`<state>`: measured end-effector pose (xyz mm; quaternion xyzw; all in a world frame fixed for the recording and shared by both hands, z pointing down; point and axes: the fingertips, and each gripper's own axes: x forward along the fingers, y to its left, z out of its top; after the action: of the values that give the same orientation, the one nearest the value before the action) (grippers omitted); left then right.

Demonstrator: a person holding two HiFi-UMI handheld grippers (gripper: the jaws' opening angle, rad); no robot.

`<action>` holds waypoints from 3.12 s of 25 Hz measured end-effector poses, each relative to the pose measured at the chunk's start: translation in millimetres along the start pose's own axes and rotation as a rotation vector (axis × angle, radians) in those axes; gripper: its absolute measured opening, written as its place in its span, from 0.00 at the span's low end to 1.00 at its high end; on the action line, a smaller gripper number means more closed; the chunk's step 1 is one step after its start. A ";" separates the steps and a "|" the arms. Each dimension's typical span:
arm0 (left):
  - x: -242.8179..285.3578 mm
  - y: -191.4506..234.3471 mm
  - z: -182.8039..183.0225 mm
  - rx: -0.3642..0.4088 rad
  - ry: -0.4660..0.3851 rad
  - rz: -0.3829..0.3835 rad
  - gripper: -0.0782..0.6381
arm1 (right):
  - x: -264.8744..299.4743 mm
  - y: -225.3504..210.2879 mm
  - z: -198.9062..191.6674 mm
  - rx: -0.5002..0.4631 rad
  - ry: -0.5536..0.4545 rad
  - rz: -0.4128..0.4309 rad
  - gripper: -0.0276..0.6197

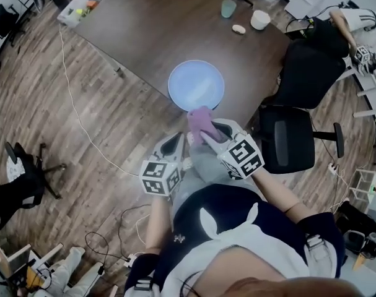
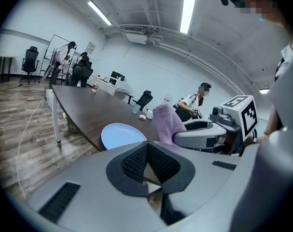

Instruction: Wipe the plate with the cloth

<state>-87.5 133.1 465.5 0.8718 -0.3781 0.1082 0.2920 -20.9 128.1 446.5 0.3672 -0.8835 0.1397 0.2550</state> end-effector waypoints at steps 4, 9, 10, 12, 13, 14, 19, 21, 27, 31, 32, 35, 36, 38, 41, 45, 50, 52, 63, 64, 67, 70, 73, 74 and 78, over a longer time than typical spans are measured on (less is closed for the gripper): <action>18.6 8.3 16.8 0.001 0.014 0.024 0.12 | 16.4 -23.2 11.7 -0.056 0.021 0.030 0.24; 36.4 32.0 24.8 -0.008 0.052 0.074 0.12 | 43.6 -45.2 33.6 -0.155 0.042 0.071 0.24; 40.7 36.0 26.1 -0.014 0.055 0.080 0.12 | 48.4 -49.9 36.9 -0.172 0.046 0.078 0.24; 50.8 43.6 27.8 -0.025 0.061 0.090 0.12 | 58.2 -59.8 41.1 -0.208 0.057 0.085 0.24; 56.2 47.3 28.3 -0.029 0.065 0.095 0.12 | 63.1 -64.6 42.0 -0.225 0.065 0.088 0.24; 61.1 50.5 28.6 -0.032 0.070 0.098 0.11 | 67.7 -69.2 42.5 -0.242 0.075 0.090 0.24; 79.9 64.1 26.2 -0.047 0.102 0.113 0.11 | 87.5 -87.7 39.5 -0.308 0.143 0.112 0.24; 86.5 70.6 24.8 -0.057 0.116 0.122 0.11 | 97.2 -93.7 35.6 -0.321 0.165 0.119 0.24; 108.9 90.7 10.9 -0.104 0.168 0.146 0.12 | 132.6 -110.2 19.7 -0.351 0.225 0.152 0.24; 121.0 102.8 0.5 -0.118 0.216 0.152 0.11 | 155.9 -116.7 12.5 -0.352 0.258 0.165 0.24; 123.2 105.4 -2.0 -0.121 0.226 0.153 0.12 | 160.8 -117.2 10.6 -0.352 0.266 0.169 0.24; 131.0 112.6 -9.4 -0.135 0.247 0.157 0.12 | 173.2 -119.3 3.3 -0.353 0.289 0.181 0.24; 134.1 115.2 -11.8 -0.140 0.253 0.159 0.12 | 177.2 -120.9 0.6 -0.354 0.295 0.184 0.24; 140.7 121.1 -16.4 -0.151 0.269 0.167 0.12 | 185.0 -124.7 -4.0 -0.355 0.307 0.188 0.24; 149.3 128.5 -22.8 -0.167 0.294 0.176 0.12 | 195.1 -128.0 -8.3 -0.353 0.322 0.193 0.24; 161.6 132.7 -33.0 -0.185 0.320 0.180 0.12 | 204.0 -133.1 -14.2 -0.349 0.337 0.195 0.24; 172.3 137.1 -41.8 -0.197 0.345 0.180 0.12 | 215.2 -139.6 -19.8 -0.334 0.356 0.202 0.24; 175.9 138.3 -44.7 -0.203 0.351 0.180 0.12 | 219.4 -141.8 -22.9 -0.334 0.364 0.203 0.24; 193.0 142.9 -51.0 -0.209 0.362 0.200 0.12 | 241.7 -152.0 -41.6 -0.322 0.407 0.212 0.24; 193.3 143.2 -50.5 -0.210 0.362 0.200 0.12 | 243.7 -152.3 -42.8 -0.318 0.411 0.213 0.24; 194.2 143.9 -49.3 -0.212 0.363 0.196 0.12 | 249.6 -153.1 -47.5 -0.308 0.424 0.217 0.24; 194.5 144.0 -49.8 -0.212 0.366 0.193 0.12 | 254.1 -154.2 -50.9 -0.305 0.433 0.217 0.24; 194.9 143.9 -50.0 -0.213 0.367 0.192 0.12 | 256.7 -155.1 -52.3 -0.297 0.439 0.219 0.24; 194.8 144.5 -49.6 -0.213 0.367 0.191 0.12 | 257.9 -155.3 -52.0 -0.297 0.440 0.220 0.24; 193.9 145.1 -48.4 -0.195 0.376 0.185 0.12 | 261.4 -157.2 -51.1 -0.293 0.443 0.215 0.24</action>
<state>-56.9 -32.8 645.9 0.7657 -0.4041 0.2581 0.4288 -46.8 -109.4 642.9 0.1914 -0.8510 0.1135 0.4758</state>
